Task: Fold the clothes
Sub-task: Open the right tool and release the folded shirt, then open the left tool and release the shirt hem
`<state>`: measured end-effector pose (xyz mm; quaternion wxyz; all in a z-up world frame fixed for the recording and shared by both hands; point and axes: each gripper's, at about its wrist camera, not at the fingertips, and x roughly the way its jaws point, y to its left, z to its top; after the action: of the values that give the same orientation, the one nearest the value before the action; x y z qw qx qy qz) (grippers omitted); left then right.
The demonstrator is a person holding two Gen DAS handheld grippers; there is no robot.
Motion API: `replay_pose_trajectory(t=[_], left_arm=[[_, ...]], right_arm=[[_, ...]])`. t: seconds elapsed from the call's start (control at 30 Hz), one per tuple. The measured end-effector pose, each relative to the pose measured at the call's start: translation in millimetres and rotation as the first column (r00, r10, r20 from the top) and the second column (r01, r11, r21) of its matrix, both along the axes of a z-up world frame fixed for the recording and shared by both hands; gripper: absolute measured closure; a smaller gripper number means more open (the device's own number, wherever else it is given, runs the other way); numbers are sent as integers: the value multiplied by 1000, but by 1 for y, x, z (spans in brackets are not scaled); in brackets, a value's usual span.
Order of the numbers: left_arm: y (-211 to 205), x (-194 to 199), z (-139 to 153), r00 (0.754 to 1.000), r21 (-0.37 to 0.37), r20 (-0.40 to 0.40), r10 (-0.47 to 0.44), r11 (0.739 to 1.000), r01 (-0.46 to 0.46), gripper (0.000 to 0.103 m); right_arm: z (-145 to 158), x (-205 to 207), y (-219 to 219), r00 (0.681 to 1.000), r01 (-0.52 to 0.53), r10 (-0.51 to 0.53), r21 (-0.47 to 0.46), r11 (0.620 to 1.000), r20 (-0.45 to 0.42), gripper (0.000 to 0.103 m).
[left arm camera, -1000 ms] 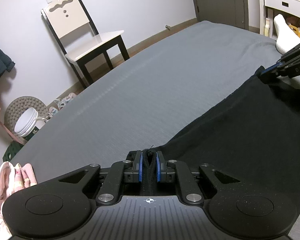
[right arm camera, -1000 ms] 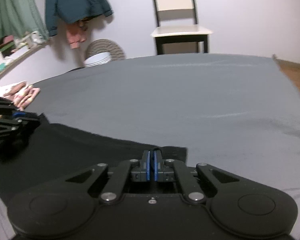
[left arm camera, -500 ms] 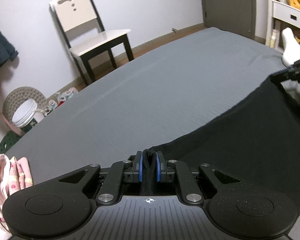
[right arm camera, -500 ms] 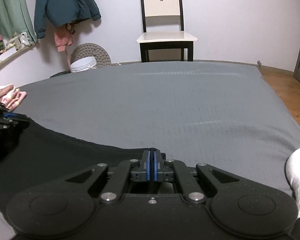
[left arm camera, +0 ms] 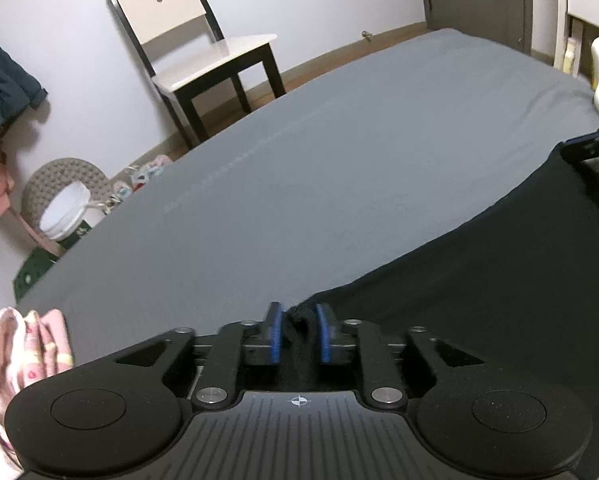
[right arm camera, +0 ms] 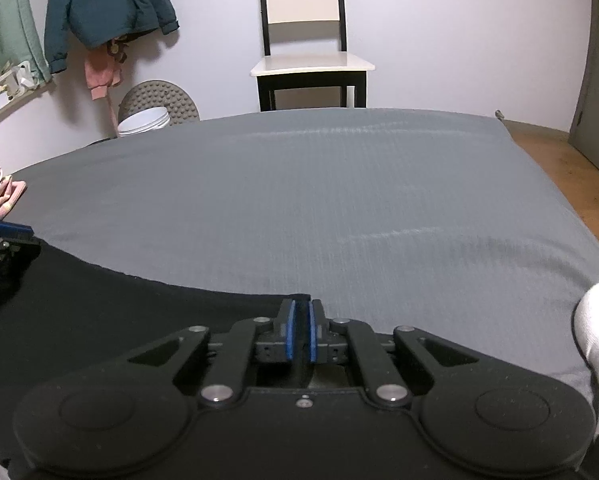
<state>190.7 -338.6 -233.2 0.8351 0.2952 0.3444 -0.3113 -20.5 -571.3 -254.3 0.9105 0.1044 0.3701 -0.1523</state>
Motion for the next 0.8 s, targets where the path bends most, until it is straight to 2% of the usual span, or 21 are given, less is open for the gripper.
replay_pose_trajectory(t=[0.03,0.1,0.17,0.23,0.3,0.37,0.43,0.47,0.53,0.57,0.67,0.8], left_arm=[[2,3,2,1000,-5,-5,11,1000,-11,66],[7,8,6,999,-22,-14,36,999,-36,48],[15,12,13,998,-43,5,64,997,-64,38],[21,7,21,996,-49,57,62,997,-59,35],[26,-3,31,991,-53,126,51,998,-44,35],[30,-22,45,982,-72,186,13,997,0,35],[38,-50,59,972,-107,227,-54,991,80,35],[41,-66,64,965,-116,243,-97,985,128,32],[47,-102,67,945,-120,266,-188,967,226,24],[49,-117,66,939,-113,259,-225,959,261,21],[56,-158,54,915,-60,209,-346,929,365,21],[65,-201,29,834,158,226,-503,864,478,22]], right_arm=[[0,-1,-3,1000,11,-11,12,1000,0,85],[1,-1,-11,999,41,-42,56,998,4,80],[4,-4,-20,997,70,-71,103,992,12,80],[8,-10,-27,995,97,-100,125,987,19,78],[16,-20,-29,991,124,-128,103,987,28,76],[27,-39,-26,989,136,-142,113,984,46,73],[35,-61,-16,986,144,-157,171,975,62,68],[38,-73,-9,984,145,-163,209,967,69,67],[36,-93,11,986,141,-156,221,965,55,66],[34,-103,22,988,138,-151,220,966,45,66],[28,-129,52,990,135,-142,214,967,16,66],[27,-141,72,987,157,-163,234,960,7,67]])
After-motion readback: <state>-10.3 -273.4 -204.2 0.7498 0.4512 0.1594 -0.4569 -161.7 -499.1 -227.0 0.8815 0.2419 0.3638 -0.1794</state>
